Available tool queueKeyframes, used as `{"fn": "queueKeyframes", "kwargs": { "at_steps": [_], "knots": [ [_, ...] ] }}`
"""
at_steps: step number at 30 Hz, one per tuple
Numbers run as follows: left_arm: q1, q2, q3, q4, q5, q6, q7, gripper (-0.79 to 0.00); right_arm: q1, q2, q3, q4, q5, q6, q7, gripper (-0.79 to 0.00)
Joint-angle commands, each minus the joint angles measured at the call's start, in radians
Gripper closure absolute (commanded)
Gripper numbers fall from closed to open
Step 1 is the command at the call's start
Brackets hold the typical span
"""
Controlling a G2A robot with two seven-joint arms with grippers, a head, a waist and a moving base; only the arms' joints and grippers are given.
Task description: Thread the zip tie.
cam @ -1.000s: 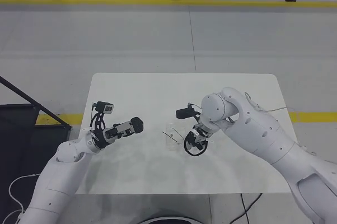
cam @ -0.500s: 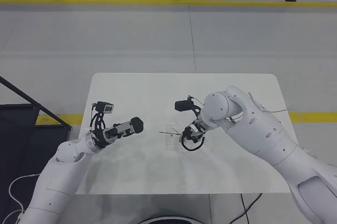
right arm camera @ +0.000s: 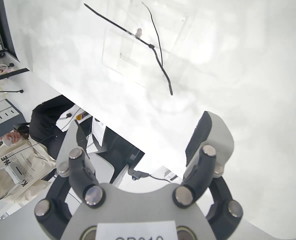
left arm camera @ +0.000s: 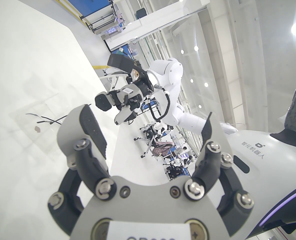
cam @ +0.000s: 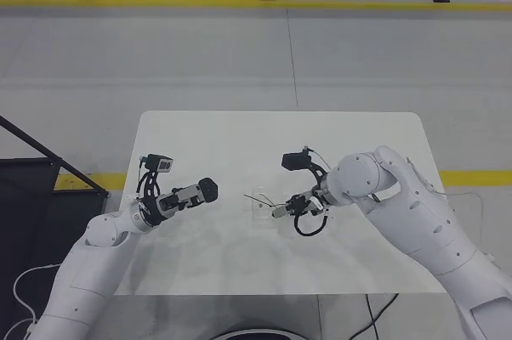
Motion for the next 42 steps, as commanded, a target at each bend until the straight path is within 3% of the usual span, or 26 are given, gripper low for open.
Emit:
{"fn": "queueKeyframes", "kwargs": {
  "at_steps": [1,10,13,20,24,42],
  "knots": [
    [0.0,0.0,0.0,0.0,0.0,0.0,0.0,-0.785,-0.07,0.026,0.083,-0.051,0.016,-0.041,-0.081,-0.785],
    [0.0,0.0,0.0,0.0,0.0,0.0,0.0,-0.785,-0.509,0.126,0.458,-0.353,-0.035,-0.174,-0.466,-0.785],
    [0.0,0.0,0.0,0.0,0.0,0.0,0.0,-0.785,-0.622,0.142,0.536,-0.421,-0.093,-0.241,-0.559,-0.785],
    [0.0,0.0,0.0,0.0,0.0,0.0,0.0,-0.785,-0.822,0.15,0.638,-0.526,-0.189,-0.276,-0.823,-0.785],
    [0.0,0.0,0.0,0.0,0.0,0.0,0.0,-0.785,-0.874,0.15,0.679,-0.543,-0.193,-0.267,-0.873,-0.785],
    [0.0,0.0,0.0,0.0,0.0,0.0,0.0,-0.785,-0.874,0.15,0.679,-0.543,-0.193,-0.266,-0.873,-0.784]
  ]
}}
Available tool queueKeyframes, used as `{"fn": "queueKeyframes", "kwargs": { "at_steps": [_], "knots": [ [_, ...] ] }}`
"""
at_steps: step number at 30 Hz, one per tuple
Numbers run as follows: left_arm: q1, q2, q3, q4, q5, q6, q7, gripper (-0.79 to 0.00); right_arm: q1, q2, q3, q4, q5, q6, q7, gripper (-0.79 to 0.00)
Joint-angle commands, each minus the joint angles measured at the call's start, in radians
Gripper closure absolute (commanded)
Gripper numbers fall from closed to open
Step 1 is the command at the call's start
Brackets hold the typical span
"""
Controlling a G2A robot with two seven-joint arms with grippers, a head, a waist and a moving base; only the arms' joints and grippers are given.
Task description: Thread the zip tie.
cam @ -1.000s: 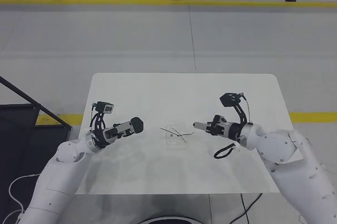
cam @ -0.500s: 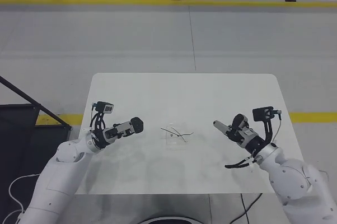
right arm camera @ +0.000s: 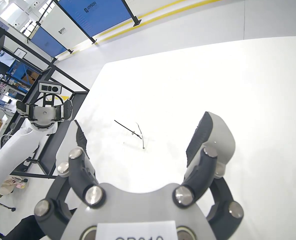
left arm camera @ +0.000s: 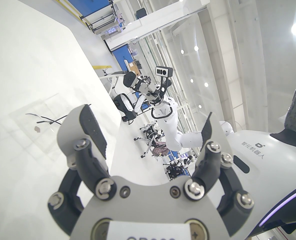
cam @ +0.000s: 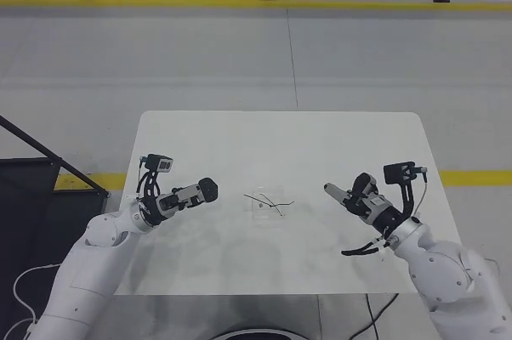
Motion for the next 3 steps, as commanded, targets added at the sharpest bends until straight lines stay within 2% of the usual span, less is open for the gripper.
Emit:
{"fn": "queueKeyframes", "kwargs": {
  "at_steps": [1,3],
  "knots": [
    [0.0,0.0,0.0,0.0,0.0,0.0,0.0,-0.785,0.0,0.0,0.0,0.0,0.0,0.0,0.0,-0.784],
    [0.0,0.0,0.0,0.0,0.0,0.0,0.0,-0.784,0.0,0.0,0.0,0.0,0.0,0.0,0.0,-0.784]
  ]
}}
